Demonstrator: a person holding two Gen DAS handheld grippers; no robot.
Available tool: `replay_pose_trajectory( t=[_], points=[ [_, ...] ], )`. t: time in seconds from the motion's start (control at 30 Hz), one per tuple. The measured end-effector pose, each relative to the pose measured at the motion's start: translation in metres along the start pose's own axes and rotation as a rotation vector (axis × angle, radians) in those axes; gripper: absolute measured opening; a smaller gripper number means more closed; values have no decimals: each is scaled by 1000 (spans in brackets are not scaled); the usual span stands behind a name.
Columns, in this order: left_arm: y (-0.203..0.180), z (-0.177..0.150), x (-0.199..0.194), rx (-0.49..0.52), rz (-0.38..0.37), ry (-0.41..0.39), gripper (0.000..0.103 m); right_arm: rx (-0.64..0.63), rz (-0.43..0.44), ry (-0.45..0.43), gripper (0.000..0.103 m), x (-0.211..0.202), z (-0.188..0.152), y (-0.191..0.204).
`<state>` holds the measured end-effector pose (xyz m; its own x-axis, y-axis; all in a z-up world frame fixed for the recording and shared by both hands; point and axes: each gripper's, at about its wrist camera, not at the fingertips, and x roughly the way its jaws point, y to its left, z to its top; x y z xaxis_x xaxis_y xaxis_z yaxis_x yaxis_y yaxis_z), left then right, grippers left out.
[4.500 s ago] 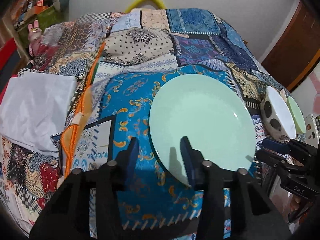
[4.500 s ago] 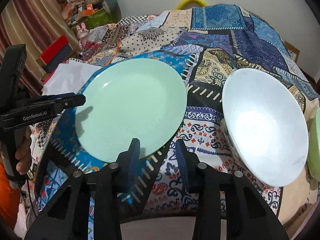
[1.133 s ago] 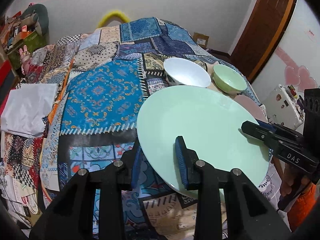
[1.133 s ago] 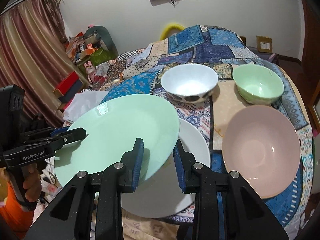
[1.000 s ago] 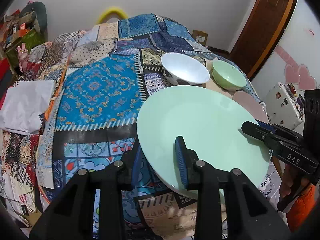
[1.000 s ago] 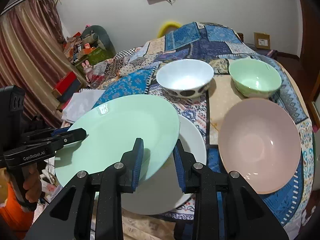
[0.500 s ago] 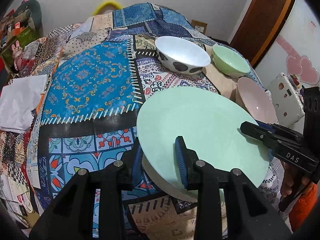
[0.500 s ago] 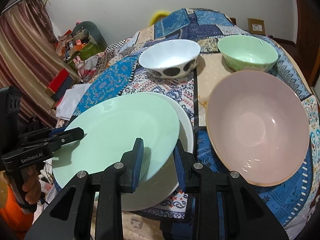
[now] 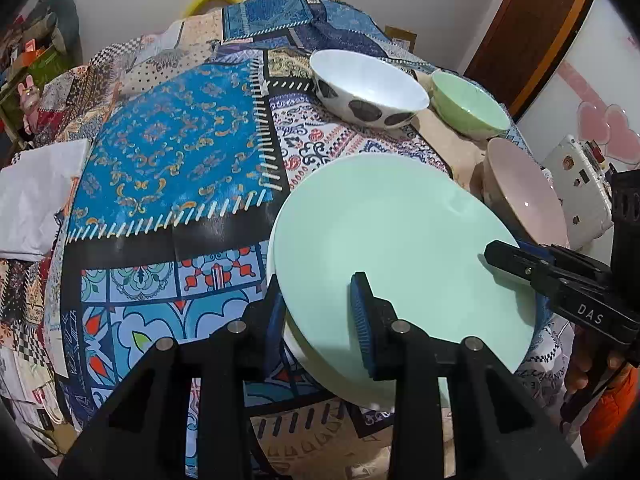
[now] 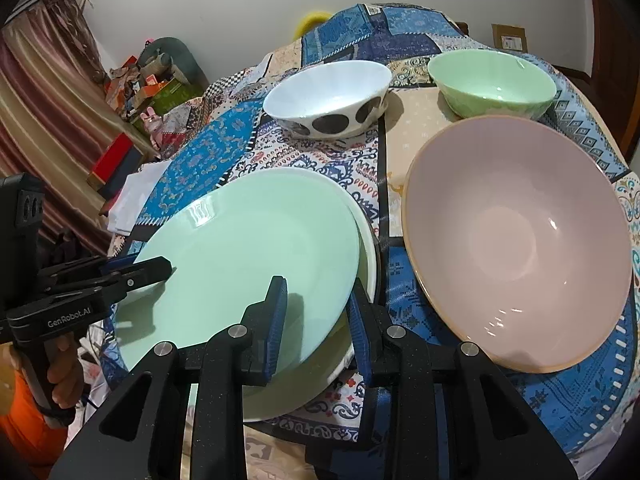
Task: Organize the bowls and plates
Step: 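Carry the mint green plate with both tools over the white plate, then lower the mint green plate onto the white plate and open both tools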
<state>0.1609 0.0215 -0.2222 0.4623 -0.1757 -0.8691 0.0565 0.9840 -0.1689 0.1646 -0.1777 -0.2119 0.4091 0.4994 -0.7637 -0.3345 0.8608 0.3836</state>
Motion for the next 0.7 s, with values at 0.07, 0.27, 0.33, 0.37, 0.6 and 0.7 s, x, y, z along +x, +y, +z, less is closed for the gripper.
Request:
replay_pose_trajectory(
  t=[0.07,0.27,0.33,0.37,0.6,0.7],
  points=[
    [0,-1,3,0,-1,6,32,3,2,-2,28,-1,0,-1],
    [0,0,4,3,4,3,32,-27,-16,2,28,0,0,5],
    [1,1,5,0,4,4,32,-39,-24,3,28,-1,0,6],
    [1,1,5,-3,2,6,32,-44,-28,3,28,-1,0,6],
    [1,3,10,-14,-16,22,32,-64,-40,7,28,-4,2,5],
    [1,4,13,-14,-21,30,32,-81,-68,11,30,-4,1,6]
  ],
)
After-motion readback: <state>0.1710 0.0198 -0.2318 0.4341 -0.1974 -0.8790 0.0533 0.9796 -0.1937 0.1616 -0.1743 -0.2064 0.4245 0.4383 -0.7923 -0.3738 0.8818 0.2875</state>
